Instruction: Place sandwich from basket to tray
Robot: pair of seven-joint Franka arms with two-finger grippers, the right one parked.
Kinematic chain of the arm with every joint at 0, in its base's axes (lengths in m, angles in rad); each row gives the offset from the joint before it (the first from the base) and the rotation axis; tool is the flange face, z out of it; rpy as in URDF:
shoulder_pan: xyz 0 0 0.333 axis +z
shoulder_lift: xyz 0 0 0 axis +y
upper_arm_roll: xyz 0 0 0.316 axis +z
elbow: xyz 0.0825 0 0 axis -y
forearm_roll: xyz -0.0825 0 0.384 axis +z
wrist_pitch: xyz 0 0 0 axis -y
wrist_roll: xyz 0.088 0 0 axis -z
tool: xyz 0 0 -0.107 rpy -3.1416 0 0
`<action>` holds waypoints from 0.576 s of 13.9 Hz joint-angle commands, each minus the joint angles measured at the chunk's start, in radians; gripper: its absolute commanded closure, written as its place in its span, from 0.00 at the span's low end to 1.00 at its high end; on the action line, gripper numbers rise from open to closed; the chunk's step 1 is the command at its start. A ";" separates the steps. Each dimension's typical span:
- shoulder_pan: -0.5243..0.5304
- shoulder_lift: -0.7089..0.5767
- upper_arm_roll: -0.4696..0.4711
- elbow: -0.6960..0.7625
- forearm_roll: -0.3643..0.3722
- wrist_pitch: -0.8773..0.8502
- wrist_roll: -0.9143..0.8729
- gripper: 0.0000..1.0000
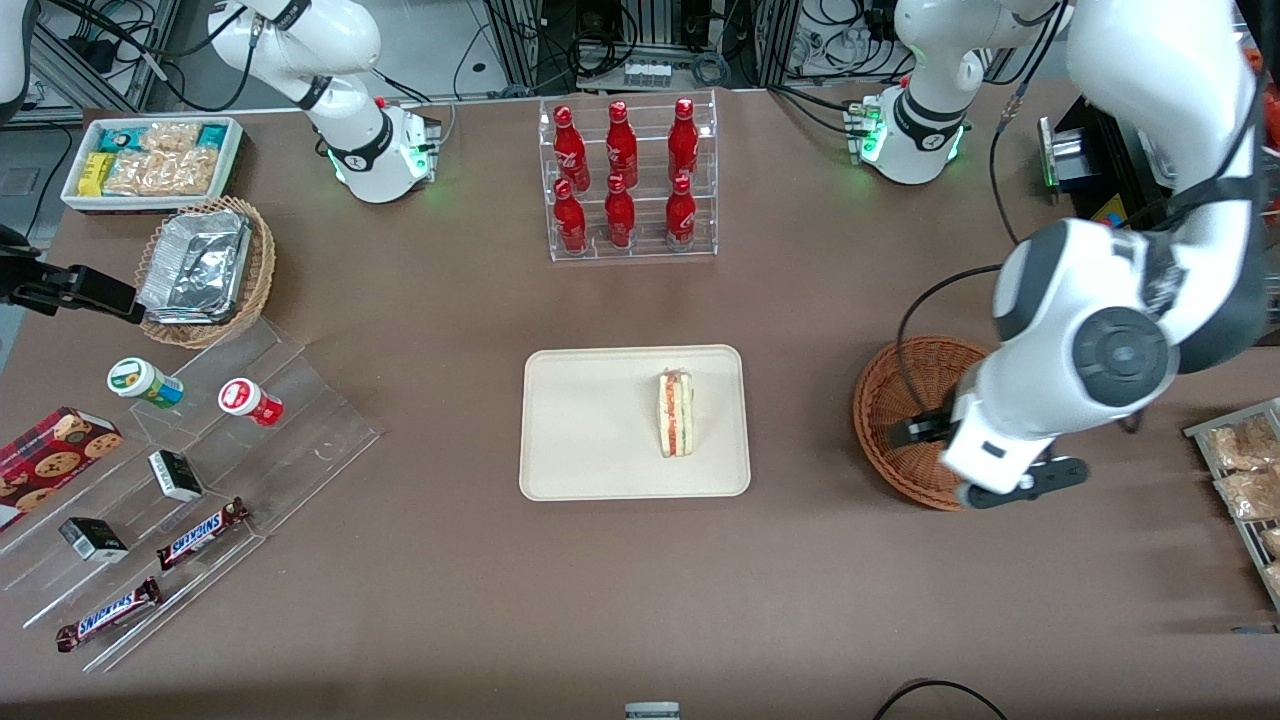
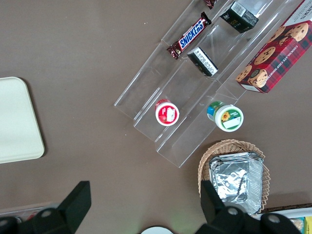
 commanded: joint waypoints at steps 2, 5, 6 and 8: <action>0.070 -0.106 -0.005 -0.018 -0.020 -0.111 0.164 0.00; 0.090 -0.180 -0.003 -0.031 -0.029 -0.153 0.170 0.00; 0.090 -0.204 0.006 -0.038 -0.049 -0.177 0.186 0.00; 0.054 -0.253 0.118 -0.041 -0.089 -0.213 0.289 0.00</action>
